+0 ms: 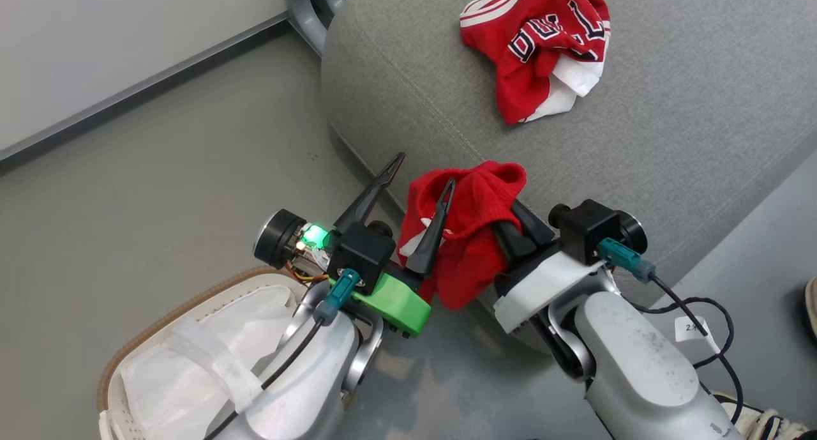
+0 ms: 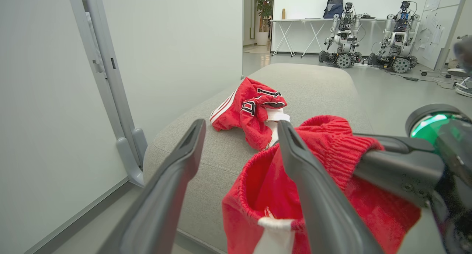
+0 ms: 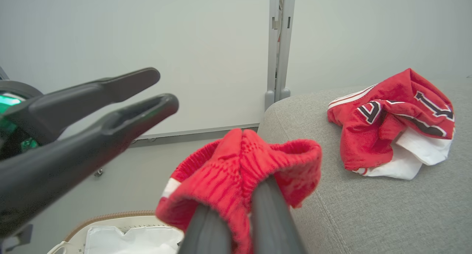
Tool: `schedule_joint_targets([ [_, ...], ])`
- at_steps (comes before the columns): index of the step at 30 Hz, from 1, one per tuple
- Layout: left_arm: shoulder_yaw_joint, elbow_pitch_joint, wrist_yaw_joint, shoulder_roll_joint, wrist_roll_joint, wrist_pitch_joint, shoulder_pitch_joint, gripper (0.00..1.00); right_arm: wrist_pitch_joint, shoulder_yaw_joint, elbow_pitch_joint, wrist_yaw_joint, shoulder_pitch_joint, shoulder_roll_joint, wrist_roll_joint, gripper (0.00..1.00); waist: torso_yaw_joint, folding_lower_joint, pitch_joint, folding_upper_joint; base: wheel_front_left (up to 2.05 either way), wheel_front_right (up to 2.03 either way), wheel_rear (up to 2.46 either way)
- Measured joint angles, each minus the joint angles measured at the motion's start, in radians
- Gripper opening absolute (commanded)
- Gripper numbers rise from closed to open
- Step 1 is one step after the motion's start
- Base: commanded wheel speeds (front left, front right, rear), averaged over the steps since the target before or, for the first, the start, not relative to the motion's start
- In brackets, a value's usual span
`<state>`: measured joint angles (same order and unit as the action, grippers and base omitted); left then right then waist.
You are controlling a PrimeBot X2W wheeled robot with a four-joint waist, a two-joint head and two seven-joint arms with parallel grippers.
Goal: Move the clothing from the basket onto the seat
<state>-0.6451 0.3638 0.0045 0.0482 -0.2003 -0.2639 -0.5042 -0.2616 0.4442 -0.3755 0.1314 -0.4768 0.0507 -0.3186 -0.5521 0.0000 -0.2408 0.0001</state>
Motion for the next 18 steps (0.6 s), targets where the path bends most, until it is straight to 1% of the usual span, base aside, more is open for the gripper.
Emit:
schedule_joint_targets([
  [4, 0.009, 0.013, 0.003, 0.000, 0.008, 0.000, -0.009, 1.00, 0.000, -0.022, 0.002, 0.000, -0.032, 0.003, 0.024, 0.00, -0.001, 0.0000, -0.016, 0.0000, 0.00, 0.00, 0.00],
  [7, 0.027, 0.023, 0.005, 0.000, 0.023, 0.000, -0.009, 1.00, 0.000, -0.042, 0.008, 0.000, -0.087, 0.029, 0.040, 0.00, 0.000, 0.0000, -0.032, 0.0000, 0.00, 0.00, 0.00],
  [14, 0.078, 0.013, 0.011, 0.008, 0.067, 0.000, -0.009, 1.00, 0.000, -0.081, 0.014, 0.000, -0.256, 0.141, 0.067, 0.00, 0.002, 0.0000, -0.077, 0.0000, 0.00, 0.00, 0.00],
  [18, 0.101, 0.003, 0.013, 0.025, 0.084, 0.000, -0.009, 1.00, 0.000, -0.085, 0.004, 0.000, -0.378, 0.224, 0.095, 0.00, 0.004, 0.0000, -0.107, 0.0000, 0.00, 0.00, 0.00],
])
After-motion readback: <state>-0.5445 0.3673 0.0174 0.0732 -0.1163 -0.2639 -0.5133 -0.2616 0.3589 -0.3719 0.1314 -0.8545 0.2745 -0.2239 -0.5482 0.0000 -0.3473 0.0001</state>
